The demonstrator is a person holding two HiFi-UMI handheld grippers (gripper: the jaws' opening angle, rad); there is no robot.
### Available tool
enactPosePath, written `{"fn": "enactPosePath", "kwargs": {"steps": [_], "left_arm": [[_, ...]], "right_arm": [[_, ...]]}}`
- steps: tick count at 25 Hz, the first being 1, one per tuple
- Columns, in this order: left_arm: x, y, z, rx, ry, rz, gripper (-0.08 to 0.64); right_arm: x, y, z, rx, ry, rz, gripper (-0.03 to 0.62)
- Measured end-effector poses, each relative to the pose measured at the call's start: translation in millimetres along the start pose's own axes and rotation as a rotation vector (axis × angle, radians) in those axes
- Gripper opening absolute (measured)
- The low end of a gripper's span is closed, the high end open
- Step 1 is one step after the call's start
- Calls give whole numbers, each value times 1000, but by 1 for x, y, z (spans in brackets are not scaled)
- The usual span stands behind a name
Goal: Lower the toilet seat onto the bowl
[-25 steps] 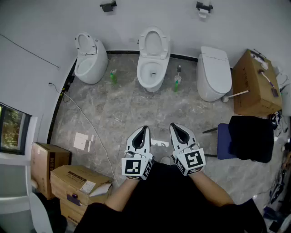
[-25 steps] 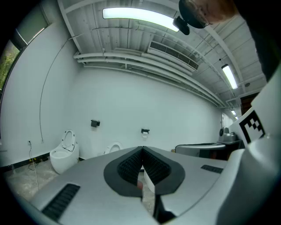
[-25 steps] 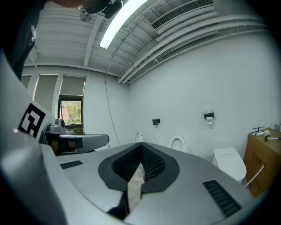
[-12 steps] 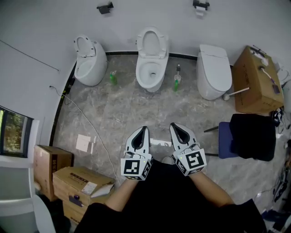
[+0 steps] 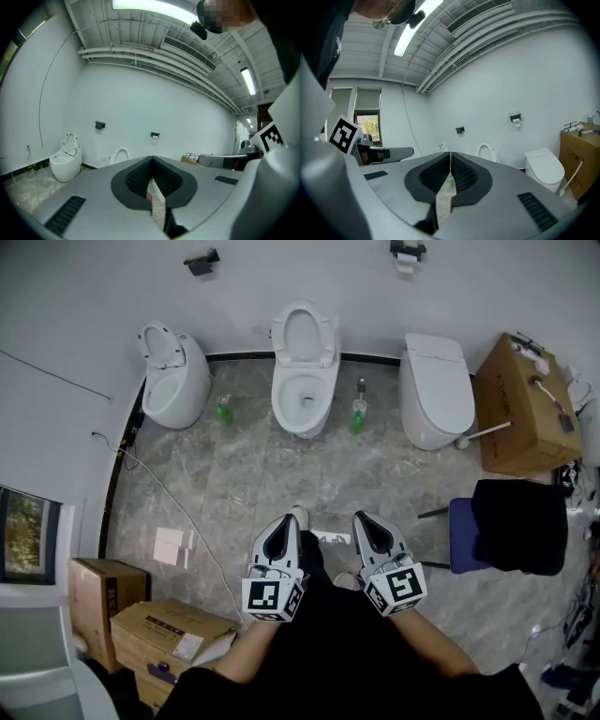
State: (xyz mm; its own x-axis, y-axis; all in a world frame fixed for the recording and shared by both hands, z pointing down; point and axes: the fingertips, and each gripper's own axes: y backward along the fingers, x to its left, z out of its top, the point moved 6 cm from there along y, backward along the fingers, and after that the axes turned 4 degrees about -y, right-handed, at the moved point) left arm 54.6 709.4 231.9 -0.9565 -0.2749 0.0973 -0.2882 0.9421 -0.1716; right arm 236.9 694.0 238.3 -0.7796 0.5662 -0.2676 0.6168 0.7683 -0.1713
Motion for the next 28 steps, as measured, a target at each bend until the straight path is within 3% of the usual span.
{"fn": "enactPosePath", "kwargs": {"steps": [8, 14, 17, 21, 28], "left_arm": [[57, -84, 13, -18, 19, -25, 8], [139, -156, 26, -8, 72, -15, 8], [180, -191, 33, 10, 101, -29, 8], [225, -230, 42, 16, 97, -42, 8], [293, -267, 45, 26, 129, -26, 8]], "right_arm": [[-33, -87, 16, 89, 63, -19, 31], [-42, -184, 39, 146, 73, -21, 31], [-45, -236, 47, 148, 19, 4, 31], [-44, -299, 54, 164, 26, -10, 31], [-38, -386, 70, 174, 33, 64, 31]]}}
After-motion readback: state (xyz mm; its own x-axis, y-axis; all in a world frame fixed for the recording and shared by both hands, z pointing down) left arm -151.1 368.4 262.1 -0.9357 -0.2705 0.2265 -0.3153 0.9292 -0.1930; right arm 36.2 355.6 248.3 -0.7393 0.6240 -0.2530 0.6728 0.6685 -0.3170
